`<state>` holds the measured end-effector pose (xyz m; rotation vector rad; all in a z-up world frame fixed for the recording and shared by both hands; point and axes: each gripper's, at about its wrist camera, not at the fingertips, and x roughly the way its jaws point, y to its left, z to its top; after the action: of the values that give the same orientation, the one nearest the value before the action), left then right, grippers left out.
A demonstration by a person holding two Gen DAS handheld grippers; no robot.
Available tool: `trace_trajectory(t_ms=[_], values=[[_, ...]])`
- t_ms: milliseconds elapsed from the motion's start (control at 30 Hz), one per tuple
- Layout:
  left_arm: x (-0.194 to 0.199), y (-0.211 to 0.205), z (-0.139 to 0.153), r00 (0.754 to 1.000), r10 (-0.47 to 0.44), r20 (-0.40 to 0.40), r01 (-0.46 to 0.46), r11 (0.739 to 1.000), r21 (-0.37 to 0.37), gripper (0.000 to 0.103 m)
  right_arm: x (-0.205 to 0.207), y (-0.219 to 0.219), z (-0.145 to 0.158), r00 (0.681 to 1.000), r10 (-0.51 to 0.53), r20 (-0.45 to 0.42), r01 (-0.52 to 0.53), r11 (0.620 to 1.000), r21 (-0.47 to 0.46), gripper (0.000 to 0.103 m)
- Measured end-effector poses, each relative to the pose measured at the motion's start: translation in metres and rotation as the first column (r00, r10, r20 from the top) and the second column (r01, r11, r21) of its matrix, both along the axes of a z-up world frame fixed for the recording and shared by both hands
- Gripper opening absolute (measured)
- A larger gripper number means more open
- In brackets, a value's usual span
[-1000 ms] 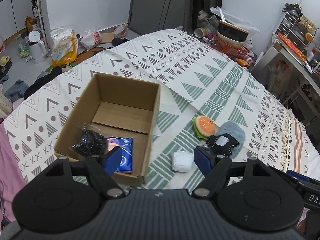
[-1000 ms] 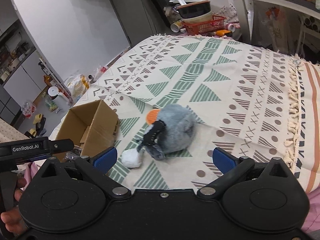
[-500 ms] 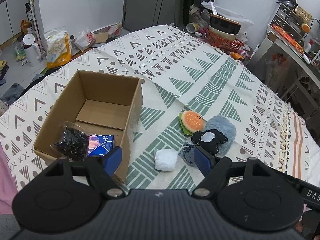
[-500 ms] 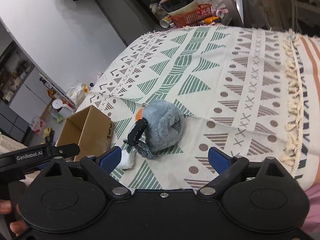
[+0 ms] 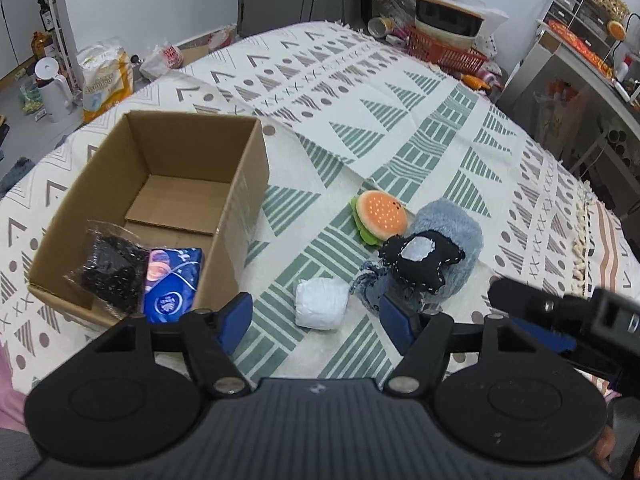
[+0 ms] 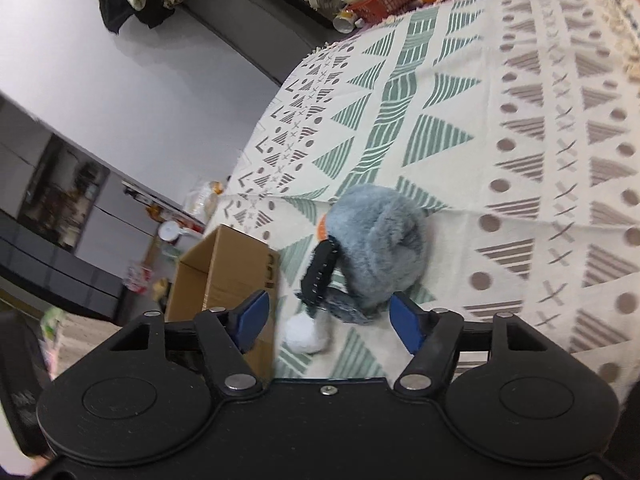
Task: Organize soft objects
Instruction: 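Move the left gripper to the white bundle while the right gripper reaches the black felt plush, then close the left gripper on the white bundle while the right gripper grasps the black felt plush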
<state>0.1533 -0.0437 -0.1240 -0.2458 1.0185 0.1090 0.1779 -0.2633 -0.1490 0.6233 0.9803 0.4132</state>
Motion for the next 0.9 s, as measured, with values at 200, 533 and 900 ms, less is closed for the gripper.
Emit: trace_trajectory(t_ms=[200,533,900], values=[[0.011,-0.001,-0.018,0.999,-0.013,-0.04,0.012,1.0,-0.014,0.057,0.013,0.008,-0.015,0.999,0.012,-0.035,-0.01,0.999,0.047,0.051],[0.03,0.001,-0.044,0.996,-0.027,-0.09,0.023,0.999,-0.041,0.055,0.026,0.019,-0.029,0.998,0.024,-0.055,-0.018,0.995,0.098,0.047],[0.043,-0.001,-0.074,0.987,-0.061,-0.15,0.052,0.997,-0.061,0.055,0.038,0.029,-0.041,0.997,-0.011,-0.077,0.018,0.995,0.094,0.038]])
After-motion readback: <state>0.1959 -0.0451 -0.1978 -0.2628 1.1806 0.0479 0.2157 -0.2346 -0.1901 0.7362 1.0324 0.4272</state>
